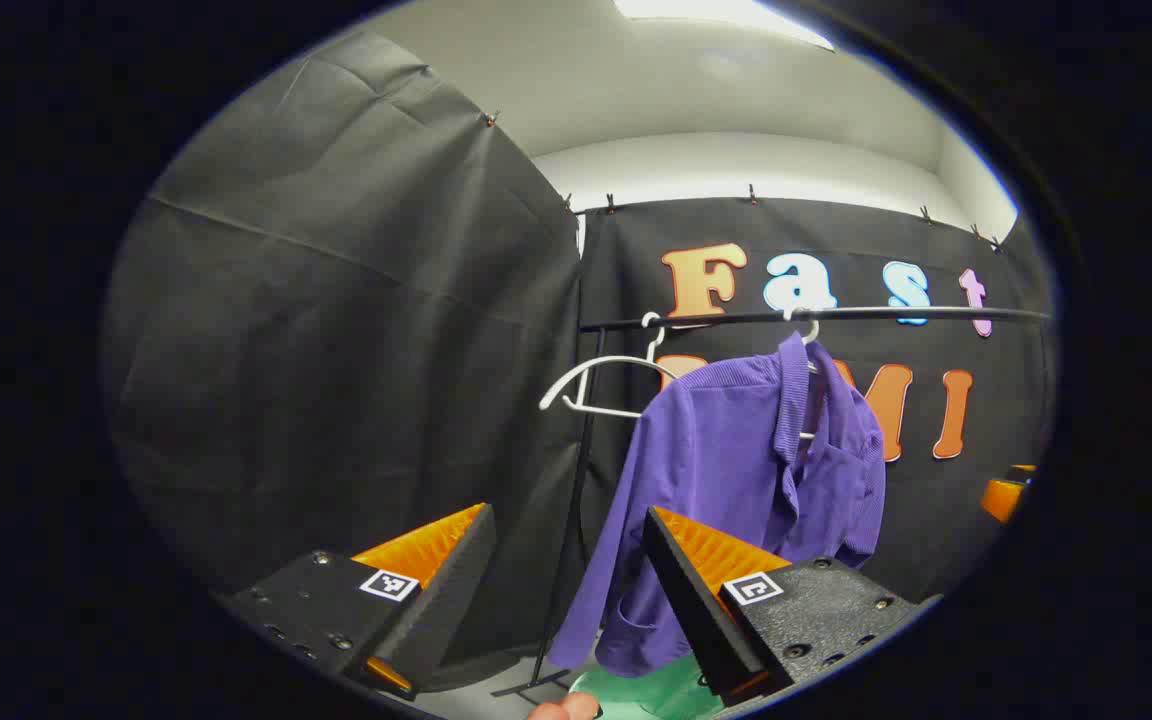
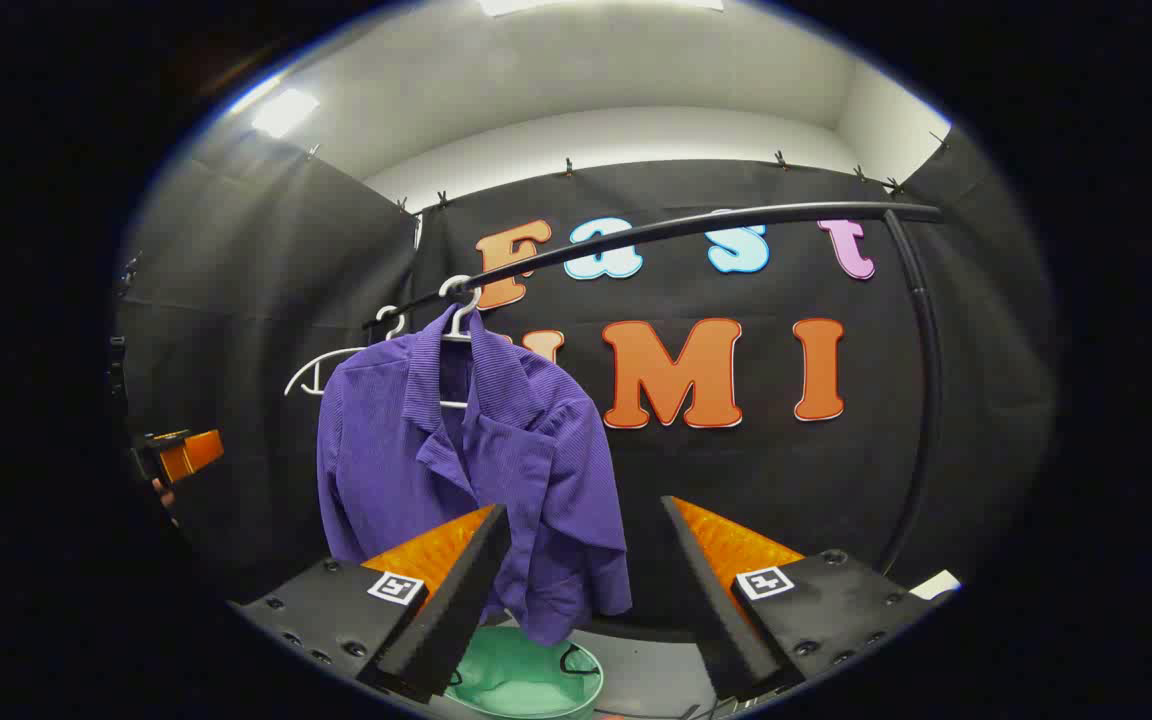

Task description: Grasp the clothes on the hanger with both hands and then place them into the laundry hamper below.

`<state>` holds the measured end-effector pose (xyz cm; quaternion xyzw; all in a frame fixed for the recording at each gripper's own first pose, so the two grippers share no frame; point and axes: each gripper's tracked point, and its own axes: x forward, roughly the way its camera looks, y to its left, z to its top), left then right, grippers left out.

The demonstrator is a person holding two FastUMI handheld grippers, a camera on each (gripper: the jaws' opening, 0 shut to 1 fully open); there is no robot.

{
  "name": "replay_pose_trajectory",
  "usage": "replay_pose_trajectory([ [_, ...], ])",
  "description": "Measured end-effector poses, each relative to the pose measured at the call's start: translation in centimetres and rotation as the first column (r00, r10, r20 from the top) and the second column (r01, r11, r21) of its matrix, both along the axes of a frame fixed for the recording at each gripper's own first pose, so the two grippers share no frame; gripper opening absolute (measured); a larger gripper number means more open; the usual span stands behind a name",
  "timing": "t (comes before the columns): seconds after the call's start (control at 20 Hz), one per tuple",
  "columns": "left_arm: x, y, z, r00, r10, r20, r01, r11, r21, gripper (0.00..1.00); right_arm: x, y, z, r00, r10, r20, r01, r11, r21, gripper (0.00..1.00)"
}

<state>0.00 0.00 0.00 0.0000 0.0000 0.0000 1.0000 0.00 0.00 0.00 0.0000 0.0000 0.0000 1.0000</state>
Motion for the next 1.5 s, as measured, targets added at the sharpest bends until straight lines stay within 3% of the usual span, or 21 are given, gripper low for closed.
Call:
replay_pose_trajectory([
  [0.2,-1.1,-3.0,-1.5,0.997,-0.059,-0.043,0.058,0.998,-0.024,0.92,-0.2,-0.2,0.0,1.000,-0.001,0.008,0.001,1.000,-0.001,0.98],
  [0.25,-1.3,-3.0,-1.7,0.997,-0.062,-0.046,0.062,0.998,-0.012,0.96,-0.3,-0.2,0.1,1.000,0.000,0.014,0.000,1.000,-0.005,0.98],
  [0.3,-1.4,-3.1,-1.6,0.997,-0.063,-0.045,0.063,0.998,0.001,0.92,-0.4,-0.4,0.3,1.000,-0.003,0.018,0.004,1.000,-0.011,0.94],
  [0.35,-1.4,-3.0,-1.5,0.997,-0.061,-0.042,0.061,0.998,0.012,0.92,-0.4,-0.5,0.4,1.000,-0.008,0.021,0.009,1.000,-0.019,0.98],
  [0.4,-1.5,-3.1,-1.5,0.997,-0.061,-0.040,0.062,0.998,0.017,0.96,-0.6,-0.6,0.4,1.000,-0.011,0.024,0.012,1.000,-0.026,0.94],
  [0.5,-1.5,-3.4,-1.4,0.997,-0.069,-0.041,0.070,0.997,0.017,0.96,-0.6,-0.5,0.6,0.999,-0.011,0.031,0.012,0.999,-0.031,0.98],
  [0.6,-1.5,-3.5,-1.5,0.996,-0.076,-0.043,0.077,0.997,0.022,0.92,-0.7,-0.3,0.6,1.000,-0.009,0.030,0.010,1.000,-0.028,0.94],
  [0.9,-1.3,-4.6,-1.3,0.996,-0.086,-0.029,0.087,0.994,0.064,0.96,-0.7,0.3,0.8,0.999,-0.002,0.034,0.002,1.000,-0.017,0.94],
  [1.05,-1.6,-4.5,-1.3,0.994,-0.105,-0.034,0.107,0.994,0.034,0.92,-0.2,1.4,0.7,1.000,0.003,0.029,-0.003,1.000,-0.012,0.94],
  [1.15,-1.8,-4.0,-1.4,0.992,-0.121,-0.043,0.122,0.992,0.025,0.92,0.4,2.6,0.3,1.000,0.013,0.014,-0.013,1.000,0.005,0.98],
  [1.3,-1.6,-3.3,-1.8,0.987,-0.150,-0.053,0.152,0.988,0.034,0.92,2.8,4.5,-0.9,1.000,0.021,-0.013,-0.021,1.000,0.010,0.94],
  [1.35,-1.6,-3.2,-2.3,0.984,-0.165,-0.063,0.167,0.985,0.036,0.92,4.0,5.1,-1.5,0.999,0.026,-0.024,-0.025,1.000,0.009,0.94],
  [1.4,-1.4,-3.1,-2.7,0.981,-0.180,-0.074,0.183,0.982,0.037,0.99,5.5,6.0,-2.1,0.999,0.028,-0.037,-0.028,1.000,0.008,0.94],
  [1.45,-1.2,-3.0,-3.2,0.977,-0.196,-0.087,0.200,0.979,0.037,0.96,7.2,6.7,-2.9,0.998,0.032,-0.045,-0.032,0.999,0.008,0.94],
  [1.5,-1.1,-2.9,-3.6,0.973,-0.211,-0.097,0.215,0.976,0.036,0.99,8.9,7.3,-3.6,0.998,0.025,-0.054,-0.024,1.000,0.009,0.94],
])
